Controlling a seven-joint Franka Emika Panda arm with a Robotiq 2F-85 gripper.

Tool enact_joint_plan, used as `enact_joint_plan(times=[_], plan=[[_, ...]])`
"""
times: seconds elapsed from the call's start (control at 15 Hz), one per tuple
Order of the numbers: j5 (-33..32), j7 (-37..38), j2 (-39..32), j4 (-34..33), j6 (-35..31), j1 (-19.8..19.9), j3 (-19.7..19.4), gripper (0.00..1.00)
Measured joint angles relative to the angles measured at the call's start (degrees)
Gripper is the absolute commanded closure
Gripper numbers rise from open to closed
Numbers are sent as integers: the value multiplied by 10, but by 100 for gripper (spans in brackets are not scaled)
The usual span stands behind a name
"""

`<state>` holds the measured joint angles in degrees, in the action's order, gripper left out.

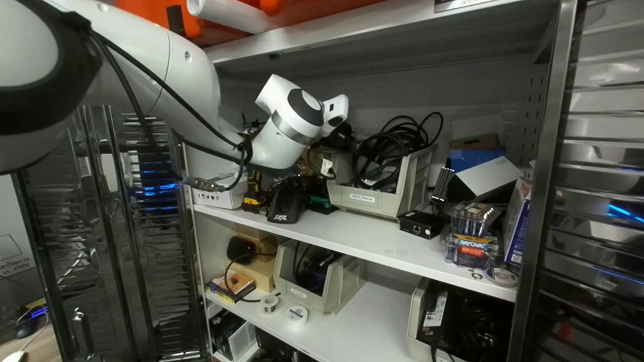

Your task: Put the black cable inside the tool box on the first shelf

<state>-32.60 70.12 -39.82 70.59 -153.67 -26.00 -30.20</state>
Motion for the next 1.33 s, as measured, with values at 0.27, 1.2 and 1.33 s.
enact_joint_plan(times=[0.27,1.2,1.33], plan=[[6,-47,0,-58,90,49,72,0],[-52,-24,51,29,-210,41,74,0],[-71,-23,85,85,-267,36,79,0]])
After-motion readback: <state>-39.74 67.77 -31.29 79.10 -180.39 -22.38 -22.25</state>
